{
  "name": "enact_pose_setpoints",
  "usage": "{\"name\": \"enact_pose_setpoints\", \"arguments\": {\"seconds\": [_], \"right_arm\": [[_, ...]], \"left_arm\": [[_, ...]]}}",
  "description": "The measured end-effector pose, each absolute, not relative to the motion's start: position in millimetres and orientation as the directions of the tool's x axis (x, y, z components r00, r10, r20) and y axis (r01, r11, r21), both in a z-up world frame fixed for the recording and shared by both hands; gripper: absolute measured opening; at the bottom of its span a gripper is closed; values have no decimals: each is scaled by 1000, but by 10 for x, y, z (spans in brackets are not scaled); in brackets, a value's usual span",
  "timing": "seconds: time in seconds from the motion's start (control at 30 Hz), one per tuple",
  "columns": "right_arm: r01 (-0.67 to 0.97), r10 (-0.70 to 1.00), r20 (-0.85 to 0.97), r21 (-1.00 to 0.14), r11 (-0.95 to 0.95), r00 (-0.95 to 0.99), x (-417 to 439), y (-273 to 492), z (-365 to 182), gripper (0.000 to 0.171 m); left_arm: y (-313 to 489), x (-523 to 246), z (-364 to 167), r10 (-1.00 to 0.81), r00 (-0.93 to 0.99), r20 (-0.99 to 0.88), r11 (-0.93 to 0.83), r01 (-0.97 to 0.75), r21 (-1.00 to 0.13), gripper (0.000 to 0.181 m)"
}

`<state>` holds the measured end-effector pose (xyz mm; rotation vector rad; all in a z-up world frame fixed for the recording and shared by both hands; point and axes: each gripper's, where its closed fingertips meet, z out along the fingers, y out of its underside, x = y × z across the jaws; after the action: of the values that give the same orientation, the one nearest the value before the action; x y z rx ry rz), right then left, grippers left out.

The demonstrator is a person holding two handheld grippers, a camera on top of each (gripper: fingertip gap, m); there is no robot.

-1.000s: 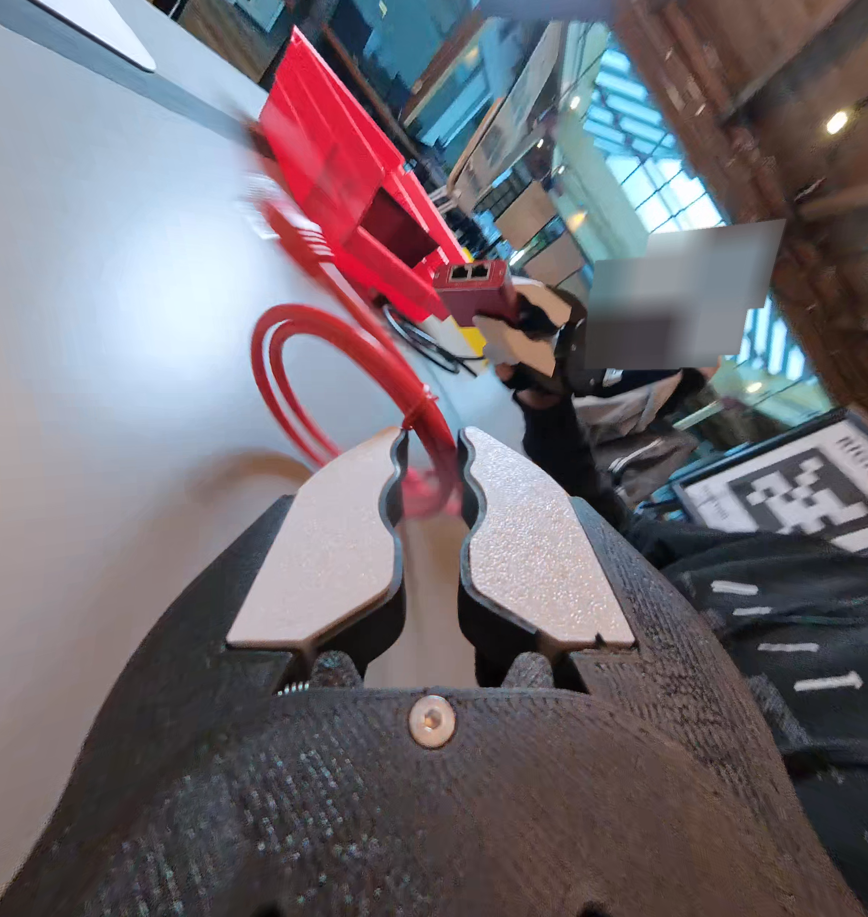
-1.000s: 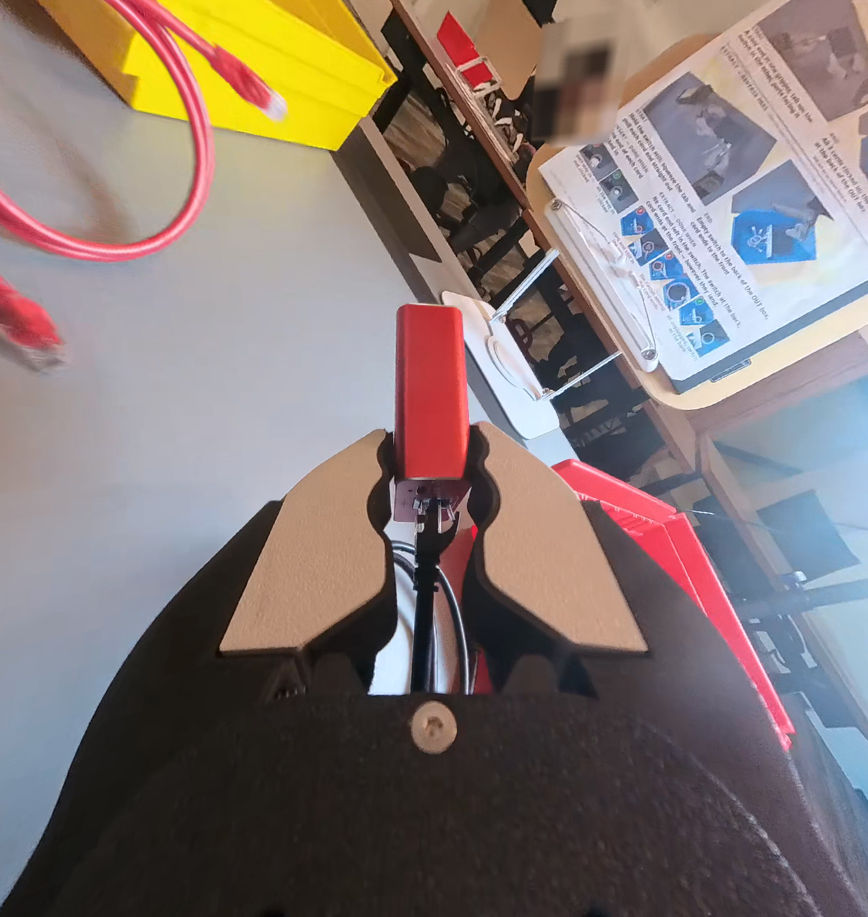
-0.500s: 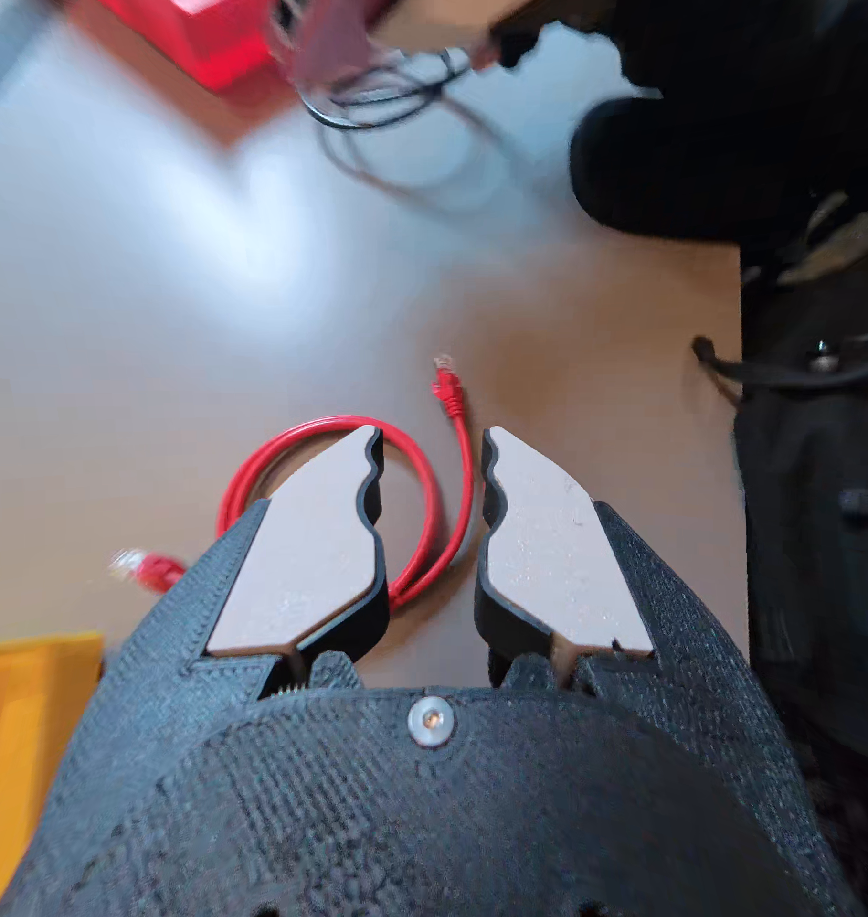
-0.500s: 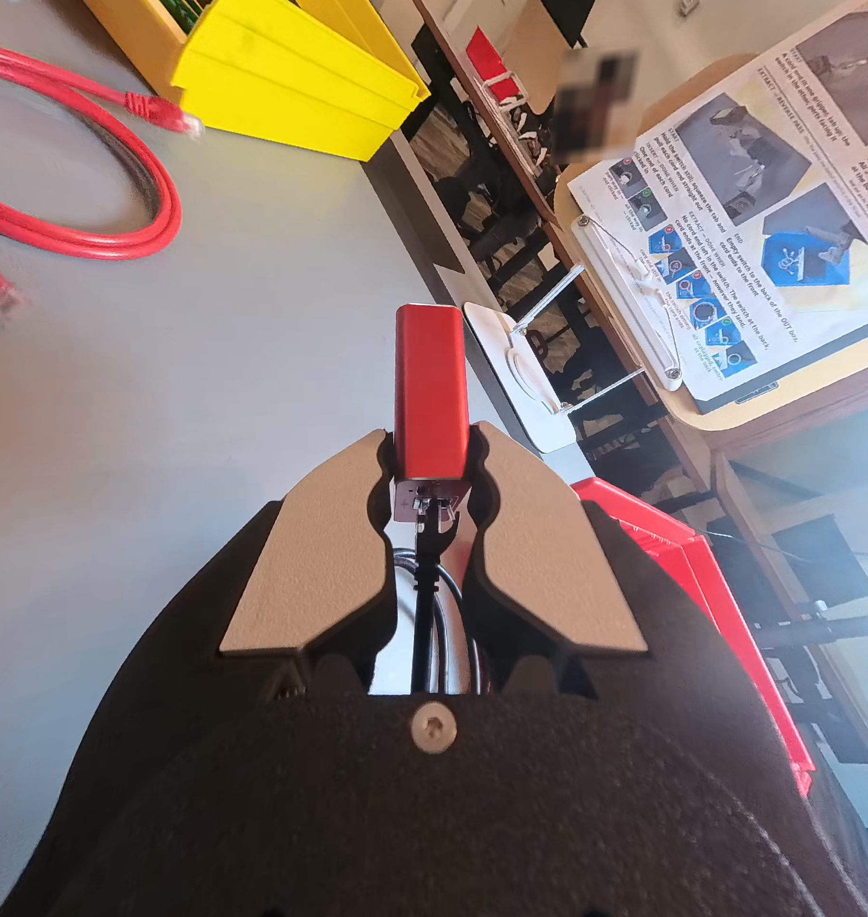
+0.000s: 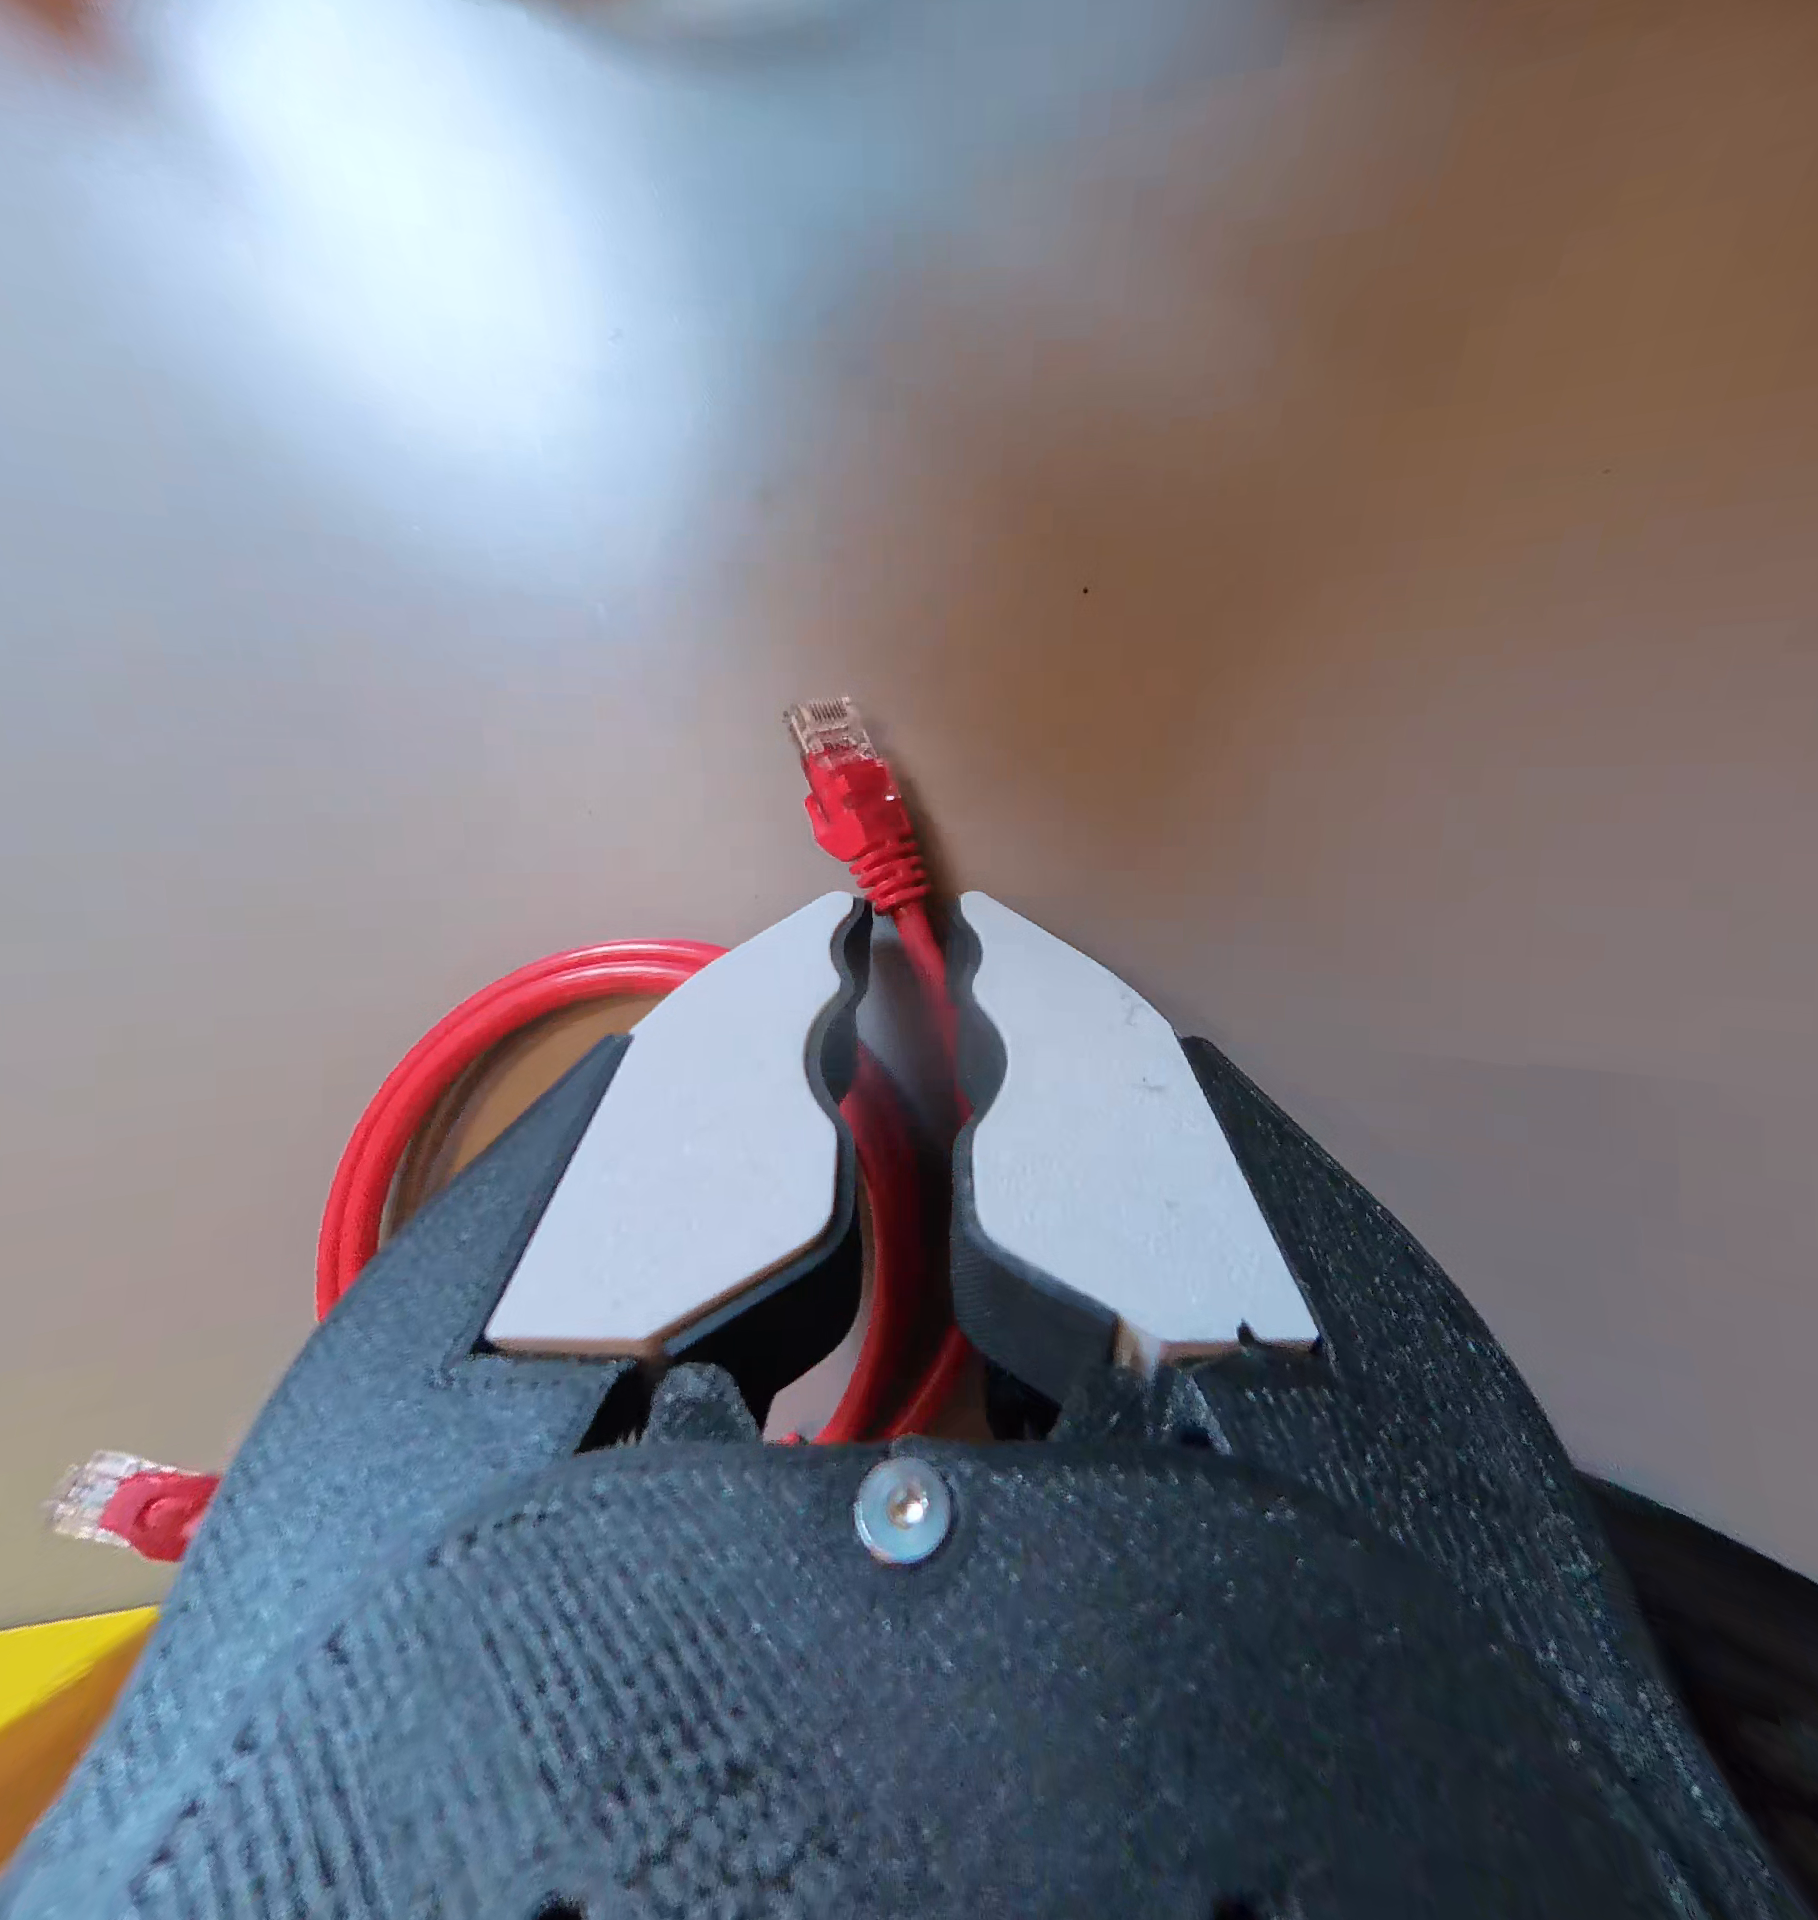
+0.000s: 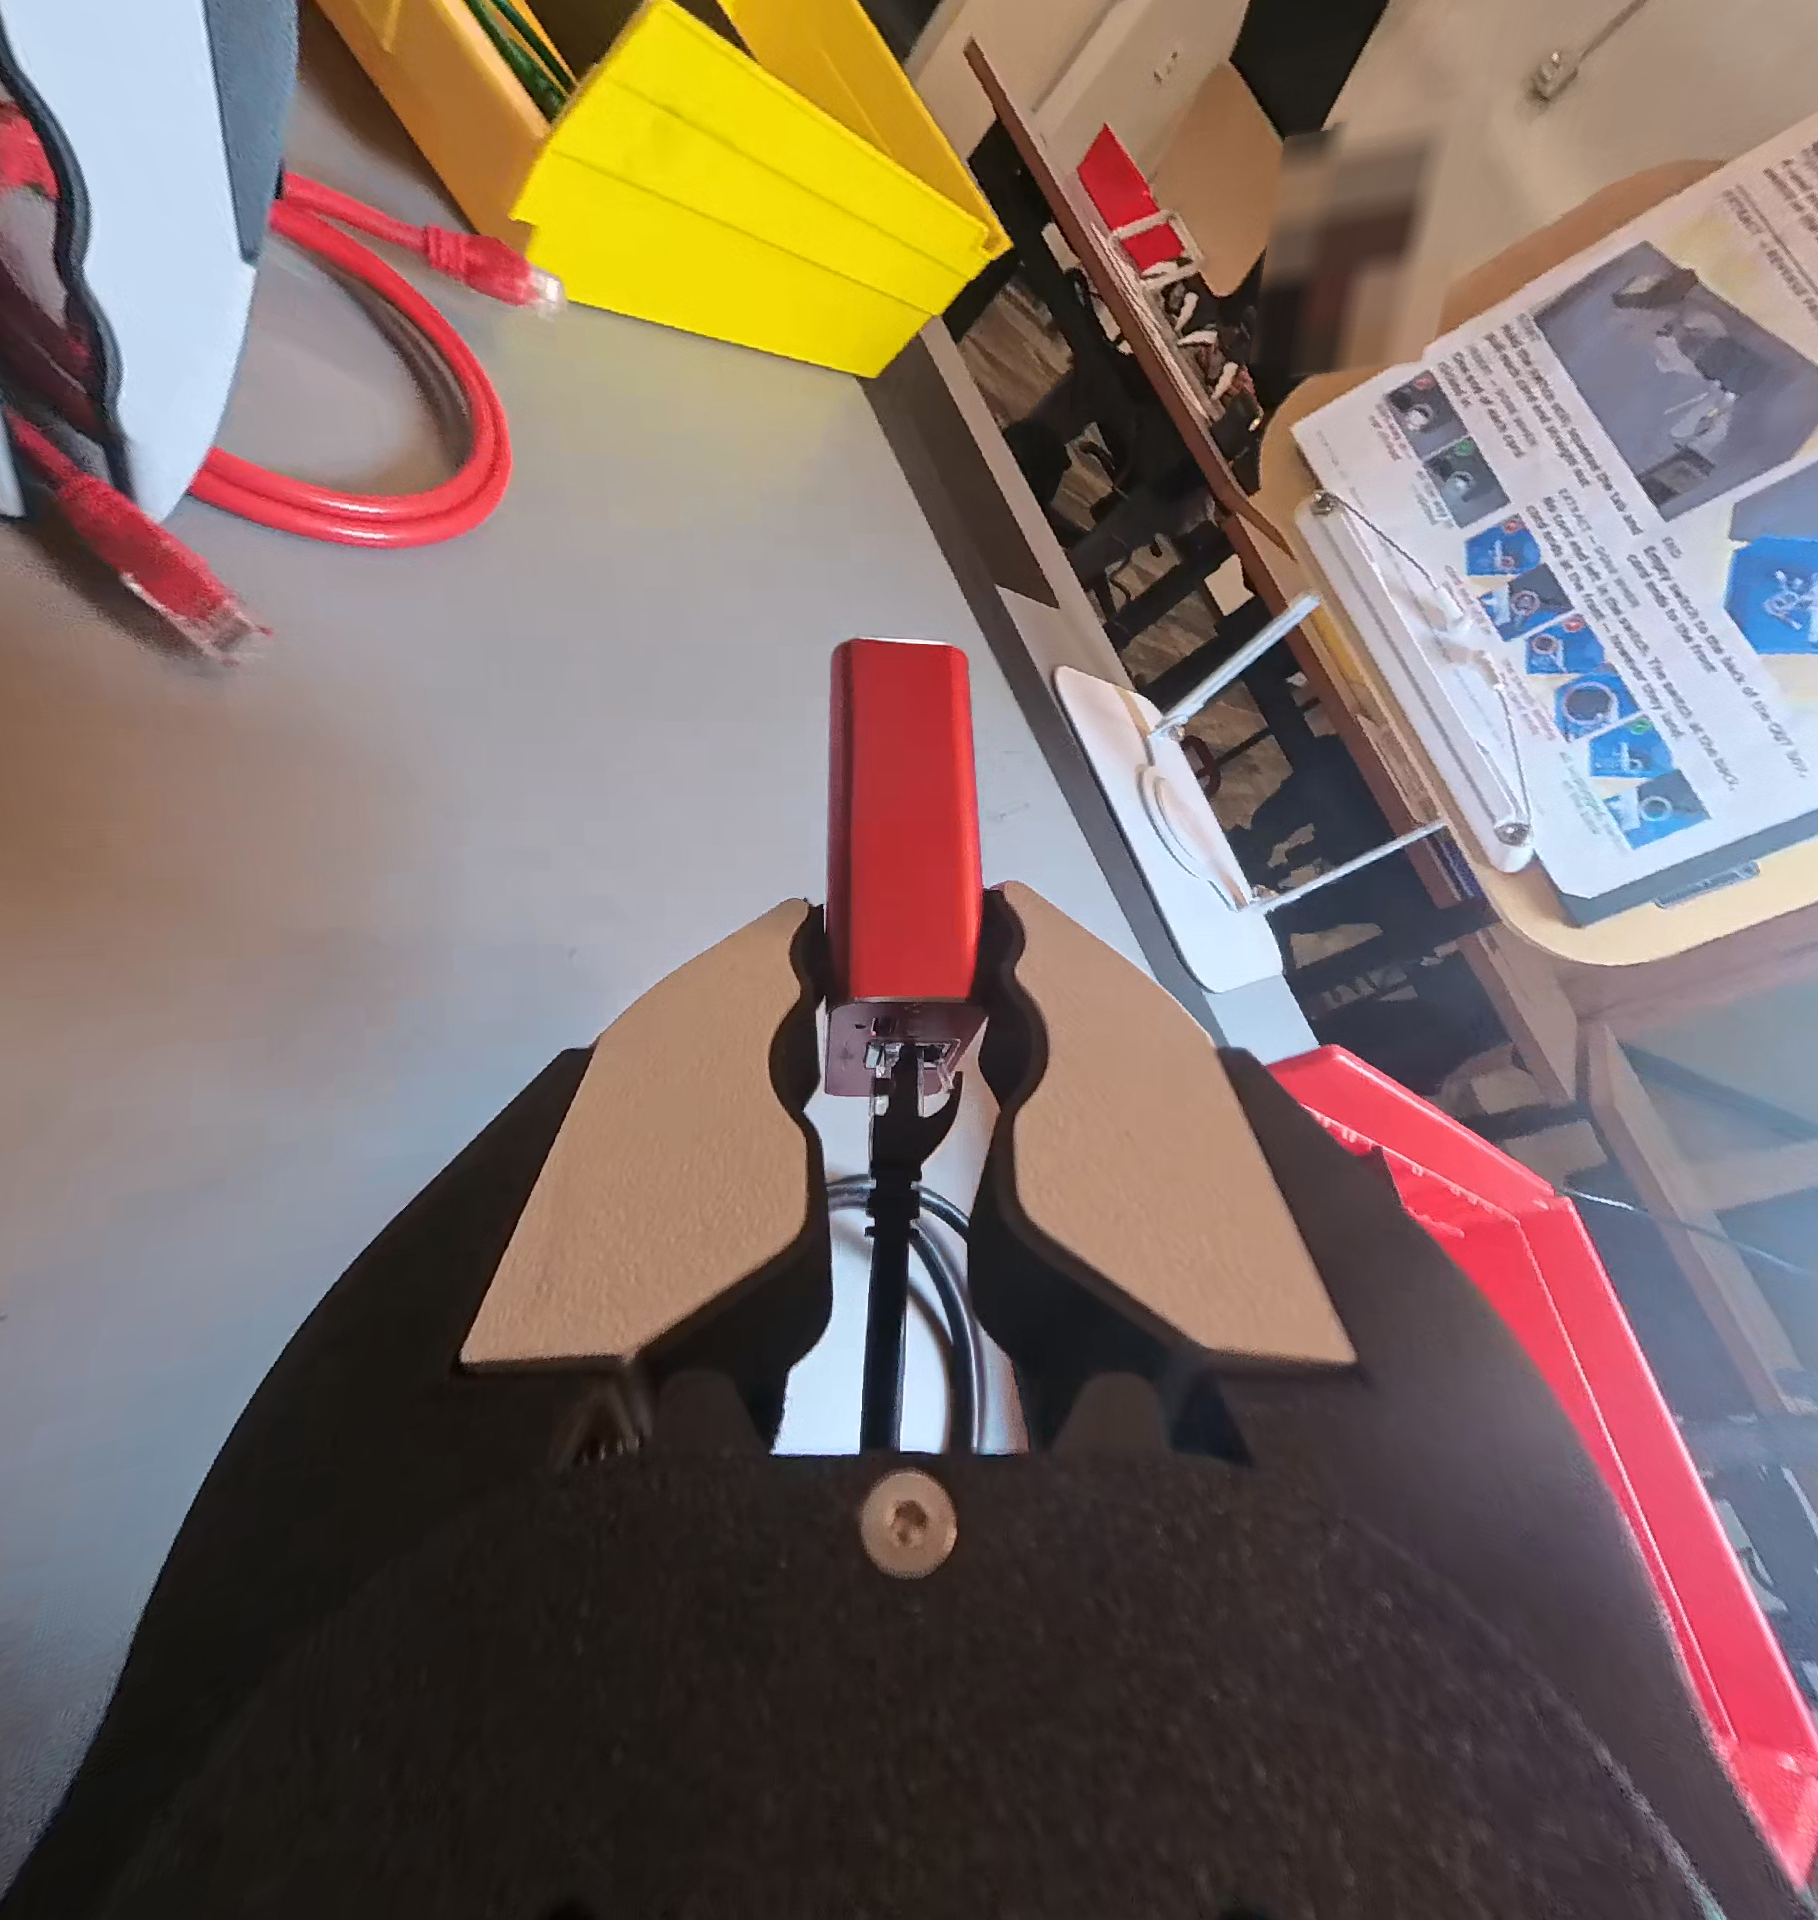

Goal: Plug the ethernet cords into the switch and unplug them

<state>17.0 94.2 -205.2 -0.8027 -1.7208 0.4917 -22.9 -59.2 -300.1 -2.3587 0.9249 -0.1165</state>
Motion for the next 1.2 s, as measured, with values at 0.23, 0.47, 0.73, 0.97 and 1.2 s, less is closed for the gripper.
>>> {"name": "enact_pose_setpoints", "arguments": {"seconds": [0.23,0.47,0.73,0.97,1.2], "right_arm": [[235,695,680,-654,719,-234,160,770,-2152,27],[181,671,682,-650,738,-290,156,596,-2170,27],[206,665,686,-634,746,-296,131,604,-2233,27],[214,671,682,-637,741,-290,146,626,-2222,27],[218,679,680,-644,733,-277,142,656,-2198,27]], "left_arm": [[-555,-219,-2863,-641,761,-97,-546,-541,-640,11],[-425,-368,-2465,-577,813,-70,-464,-397,-792,10],[-364,-529,-2332,-498,813,-301,-387,-520,-761,8],[-570,-263,-2210,-619,785,11,-412,-313,-856,18],[-326,-1332,-2403,-165,984,60,-654,-63,-754,29]]}}
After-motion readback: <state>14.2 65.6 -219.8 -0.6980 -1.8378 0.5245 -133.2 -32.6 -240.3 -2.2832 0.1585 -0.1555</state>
